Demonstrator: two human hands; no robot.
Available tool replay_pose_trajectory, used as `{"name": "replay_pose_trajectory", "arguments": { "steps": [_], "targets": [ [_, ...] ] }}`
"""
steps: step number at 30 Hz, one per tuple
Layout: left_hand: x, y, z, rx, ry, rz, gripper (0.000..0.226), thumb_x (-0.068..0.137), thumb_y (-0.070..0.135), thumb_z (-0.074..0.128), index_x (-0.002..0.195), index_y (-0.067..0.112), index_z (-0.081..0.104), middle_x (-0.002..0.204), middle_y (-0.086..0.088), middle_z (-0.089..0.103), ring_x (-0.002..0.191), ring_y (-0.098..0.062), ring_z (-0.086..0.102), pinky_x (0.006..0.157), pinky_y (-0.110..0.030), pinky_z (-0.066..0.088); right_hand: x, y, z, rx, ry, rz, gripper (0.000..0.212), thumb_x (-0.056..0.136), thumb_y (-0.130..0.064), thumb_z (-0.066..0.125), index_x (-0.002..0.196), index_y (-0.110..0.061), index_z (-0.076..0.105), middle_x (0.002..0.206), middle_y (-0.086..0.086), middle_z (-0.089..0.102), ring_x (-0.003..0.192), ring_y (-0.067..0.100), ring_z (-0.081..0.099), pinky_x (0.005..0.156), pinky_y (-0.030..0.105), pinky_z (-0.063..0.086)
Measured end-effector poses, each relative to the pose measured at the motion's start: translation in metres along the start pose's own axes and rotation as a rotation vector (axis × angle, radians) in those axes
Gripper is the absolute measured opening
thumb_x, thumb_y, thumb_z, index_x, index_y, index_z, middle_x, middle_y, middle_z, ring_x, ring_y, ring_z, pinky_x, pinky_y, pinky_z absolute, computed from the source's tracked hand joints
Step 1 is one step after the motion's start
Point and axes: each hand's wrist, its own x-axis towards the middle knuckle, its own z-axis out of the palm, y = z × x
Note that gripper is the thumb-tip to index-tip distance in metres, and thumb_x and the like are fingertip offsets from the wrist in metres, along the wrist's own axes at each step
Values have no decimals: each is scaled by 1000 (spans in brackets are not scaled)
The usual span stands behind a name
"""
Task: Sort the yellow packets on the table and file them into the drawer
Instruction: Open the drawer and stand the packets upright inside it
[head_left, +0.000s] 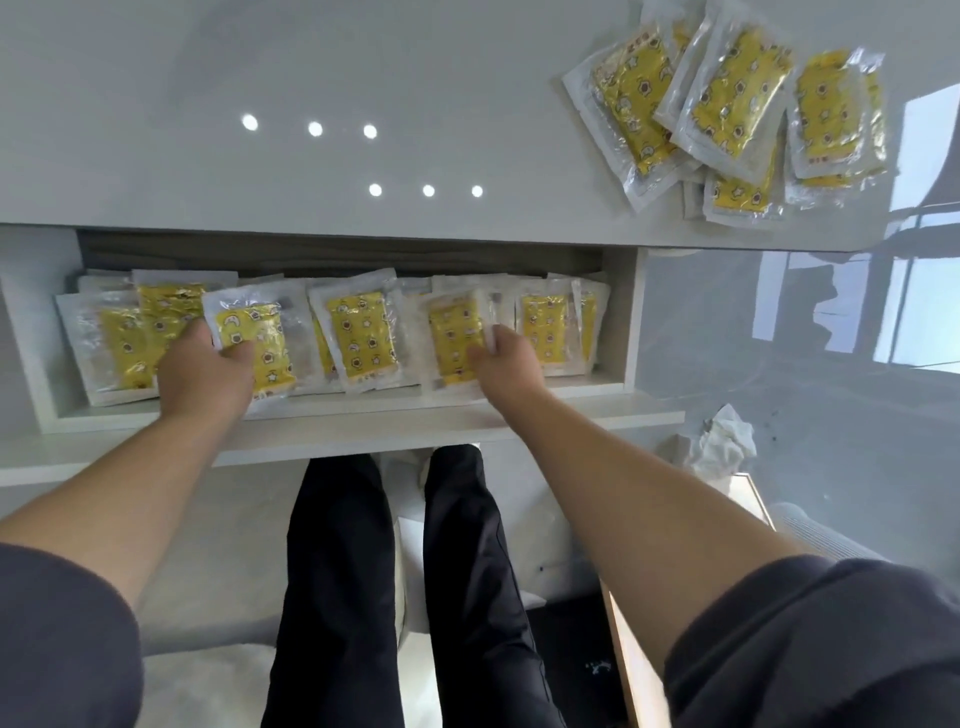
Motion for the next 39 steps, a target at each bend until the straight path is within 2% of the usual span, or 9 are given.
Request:
{"name": "replay_pose_trajectory", "arguments": {
  "steps": [4,7,10,15,21,27,30,35,39],
  "targets": [
    [14,-12,-6,76,66,14,27,90,26,62,99,4,52,95,-18,60,79,-35,56,67,-40,43,14,-9,33,-187,60,34,24,96,-24,50,73,-18,45,68,-2,46,66,19,48,50,26,33],
    [10,-4,-16,115,99,-32,48,84,33,72,116,9,46,118,-16,55,95,-38,59,74,-46,46,9,-19,35,-415,111,113,26,96,-34,47,110,-14,56,96,5,61,88,24,61,71,33,51],
    [-3,10,-26,154,95,-4,56,84,33,72,123,9,41,126,-14,47,101,-38,57,73,-45,44,-3,-26,20,-517,158,159,46,96,-37,45,136,-15,43,127,7,54,111,27,58,93,43,49],
    [-48,62,-33,86,-62,326,7,91,20,59,96,15,57,90,0,63,79,-21,58,67,-36,49,-28,-33,-29,-350,145,147,14,91,-21,38,99,-13,47,82,3,53,65,19,50,62,28,40],
    [-107,164,-7,52,-193,575,5,92,16,56,87,18,59,76,8,60,71,-9,58,61,-26,48,-47,-45,-90,-62,254,-29,18,94,-20,39,85,-17,55,75,-2,58,66,16,53,58,30,44],
    [-114,253,47,-210,-290,308,8,88,20,57,95,24,61,90,4,67,85,-14,67,77,-38,58,-25,-59,-159,123,365,-101,15,95,-21,45,88,-19,57,81,-4,61,75,18,60,61,31,47],
    [-117,290,62,-373,-241,156,14,88,19,56,102,24,58,93,3,66,87,-15,67,80,-41,58,-7,-65,-199,12,425,-213,13,93,-18,48,99,-20,59,104,-6,56,93,18,57,75,35,50],
    [-123,344,73,-323,-105,298,17,91,17,55,108,22,55,93,12,57,82,-2,56,65,-14,43,30,-77,-245,-152,495,-267,24,88,-16,54,110,-22,56,128,-2,45,120,18,43,100,35,37],
    [-118,380,91,-252,-168,313,31,89,19,59,119,19,52,105,8,57,90,-7,56,71,-18,44,47,-83,-259,-182,411,-270,24,87,-17,54,111,-22,58,129,-2,44,121,19,41,101,32,36]
  ]
}}
